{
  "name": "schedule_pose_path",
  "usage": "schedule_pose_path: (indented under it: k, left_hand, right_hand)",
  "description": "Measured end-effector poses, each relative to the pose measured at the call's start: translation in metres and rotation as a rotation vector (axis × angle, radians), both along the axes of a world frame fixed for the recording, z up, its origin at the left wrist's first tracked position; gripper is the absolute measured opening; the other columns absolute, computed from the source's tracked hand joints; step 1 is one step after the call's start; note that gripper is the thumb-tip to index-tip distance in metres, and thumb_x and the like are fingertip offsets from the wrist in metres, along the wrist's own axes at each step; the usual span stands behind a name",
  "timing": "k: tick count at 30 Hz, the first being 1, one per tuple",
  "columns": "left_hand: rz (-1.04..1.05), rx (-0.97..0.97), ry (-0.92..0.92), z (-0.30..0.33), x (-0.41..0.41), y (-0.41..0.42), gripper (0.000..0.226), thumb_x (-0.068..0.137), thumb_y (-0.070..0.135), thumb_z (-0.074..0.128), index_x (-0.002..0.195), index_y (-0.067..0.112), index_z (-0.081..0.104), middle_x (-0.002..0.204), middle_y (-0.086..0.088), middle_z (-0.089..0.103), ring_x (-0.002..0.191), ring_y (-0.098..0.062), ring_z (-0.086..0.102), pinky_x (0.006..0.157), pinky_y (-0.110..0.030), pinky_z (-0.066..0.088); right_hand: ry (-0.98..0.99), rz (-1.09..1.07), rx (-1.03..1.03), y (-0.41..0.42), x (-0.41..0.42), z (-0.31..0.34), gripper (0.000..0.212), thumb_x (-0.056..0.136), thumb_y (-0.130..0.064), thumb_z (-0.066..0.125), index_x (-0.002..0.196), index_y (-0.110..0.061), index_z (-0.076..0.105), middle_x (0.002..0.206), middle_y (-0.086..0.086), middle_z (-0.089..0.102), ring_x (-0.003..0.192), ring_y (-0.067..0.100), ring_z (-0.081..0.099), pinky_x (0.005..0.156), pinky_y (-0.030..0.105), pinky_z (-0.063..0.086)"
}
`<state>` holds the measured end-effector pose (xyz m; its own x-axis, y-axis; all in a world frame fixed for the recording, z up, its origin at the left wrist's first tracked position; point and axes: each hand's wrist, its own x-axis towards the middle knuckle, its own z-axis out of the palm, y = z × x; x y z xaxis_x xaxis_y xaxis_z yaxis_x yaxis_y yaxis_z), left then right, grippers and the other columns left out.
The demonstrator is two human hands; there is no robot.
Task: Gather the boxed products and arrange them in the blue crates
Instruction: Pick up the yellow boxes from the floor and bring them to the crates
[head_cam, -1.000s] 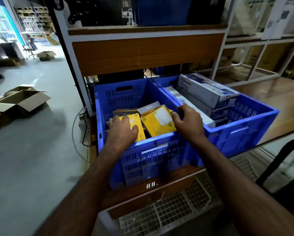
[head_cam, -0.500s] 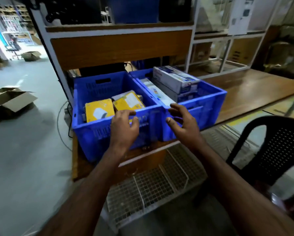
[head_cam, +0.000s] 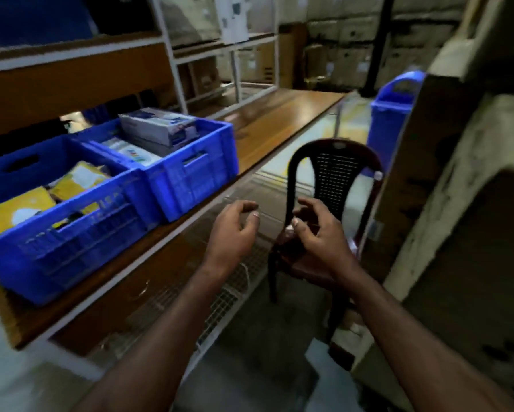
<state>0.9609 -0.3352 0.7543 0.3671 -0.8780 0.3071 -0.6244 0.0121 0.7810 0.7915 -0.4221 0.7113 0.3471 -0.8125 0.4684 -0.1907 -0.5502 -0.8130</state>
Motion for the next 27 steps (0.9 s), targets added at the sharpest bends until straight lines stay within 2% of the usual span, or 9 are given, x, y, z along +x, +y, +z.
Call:
schedule_pose_path:
  k: [1, 4, 8, 11, 14, 18, 22, 24, 27]
  left_hand:
    - [-0.056, -0.007, -0.014, 0.002, -0.017, -0.001, 0.032, 0.089, 0.029, 0.052, 0.113, 0.013, 0.065, 0.110, -0.002, 0.067, 0.105, -0.013, 0.061, 0.092, -0.033, 0.050]
    - [-0.215, -0.011, -0.022, -0.002, -0.069, 0.008, 0.025, 0.090, 0.025, 0.054, 0.108, 0.012, 0.067, 0.105, -0.002, 0.067, 0.101, -0.012, 0.061, 0.087, -0.028, 0.048]
    - [-0.421, 0.029, 0.050, -0.023, -0.130, 0.039, 0.014, 0.093, 0.017, 0.057, 0.104, 0.017, 0.066, 0.098, -0.001, 0.068, 0.089, -0.009, 0.063, 0.079, -0.025, 0.050]
    - [-0.550, 0.091, 0.071, -0.040, -0.174, 0.072, 0.020, 0.093, 0.024, 0.056, 0.109, 0.016, 0.065, 0.101, 0.001, 0.067, 0.093, -0.010, 0.063, 0.084, -0.029, 0.052]
    - [-0.655, 0.139, 0.097, -0.052, -0.220, 0.111, 0.018, 0.094, 0.020, 0.057, 0.109, 0.016, 0.065, 0.105, 0.002, 0.067, 0.100, -0.013, 0.063, 0.089, -0.029, 0.050]
    - [-0.836, 0.287, 0.060, -0.067, -0.286, 0.156, 0.021, 0.095, 0.024, 0.055, 0.113, 0.019, 0.064, 0.111, 0.003, 0.066, 0.106, -0.010, 0.060, 0.095, -0.034, 0.050]
    - [-0.996, 0.396, 0.041, -0.080, -0.352, 0.201, 0.020, 0.097, 0.027, 0.053, 0.115, 0.025, 0.061, 0.114, 0.007, 0.063, 0.106, -0.006, 0.058, 0.095, -0.032, 0.051]
    - [-1.058, 0.426, -0.003, -0.085, -0.387, 0.219, 0.021, 0.098, 0.028, 0.052, 0.117, 0.025, 0.060, 0.117, 0.006, 0.062, 0.107, -0.006, 0.056, 0.092, -0.028, 0.050]
    - [-1.130, 0.485, -0.039, -0.093, -0.449, 0.246, 0.021, 0.099, 0.027, 0.050, 0.117, 0.024, 0.059, 0.117, 0.004, 0.061, 0.106, -0.009, 0.057, 0.091, -0.030, 0.050]
  right_hand:
    - [0.008, -0.058, -0.003, 0.007, -0.019, -0.001, 0.039, 0.088, -0.021, 0.063, 0.126, -0.016, 0.056, 0.104, -0.003, 0.067, 0.095, 0.003, 0.062, 0.084, 0.013, 0.048]
    - [0.011, -0.220, 0.022, 0.041, -0.076, -0.007, 0.039, 0.087, -0.029, 0.060, 0.125, -0.023, 0.055, 0.103, -0.007, 0.067, 0.098, 0.007, 0.064, 0.084, 0.027, 0.053]
    - [-0.020, -0.407, 0.077, 0.109, -0.143, -0.018, 0.035, 0.090, -0.012, 0.063, 0.124, -0.014, 0.057, 0.100, -0.002, 0.067, 0.094, 0.009, 0.065, 0.081, 0.023, 0.054]
    - [0.002, -0.558, 0.133, 0.164, -0.186, -0.036, 0.033, 0.089, -0.010, 0.063, 0.122, -0.016, 0.058, 0.096, -0.004, 0.068, 0.090, 0.008, 0.065, 0.078, 0.024, 0.053]
    - [0.020, -0.655, 0.266, 0.216, -0.226, -0.053, 0.031, 0.090, -0.014, 0.063, 0.120, -0.021, 0.057, 0.091, -0.007, 0.067, 0.080, 0.006, 0.064, 0.070, 0.024, 0.054]
    - [0.018, -0.798, 0.382, 0.289, -0.282, -0.077, 0.035, 0.091, -0.014, 0.062, 0.124, -0.021, 0.055, 0.089, -0.007, 0.067, 0.082, 0.009, 0.065, 0.073, 0.027, 0.054]
    - [0.012, -0.955, 0.481, 0.365, -0.345, -0.100, 0.035, 0.092, -0.015, 0.061, 0.126, -0.018, 0.053, 0.091, -0.002, 0.066, 0.087, 0.017, 0.065, 0.076, 0.027, 0.051]
    - [0.010, -1.039, 0.507, 0.401, -0.380, -0.109, 0.034, 0.092, -0.012, 0.061, 0.125, -0.017, 0.054, 0.088, -0.004, 0.065, 0.082, 0.014, 0.064, 0.074, 0.022, 0.049]
    - [0.015, -1.183, 0.525, 0.453, -0.435, -0.125, 0.032, 0.090, -0.009, 0.062, 0.122, -0.011, 0.058, 0.079, -0.009, 0.063, 0.071, -0.005, 0.060, 0.072, 0.016, 0.049]
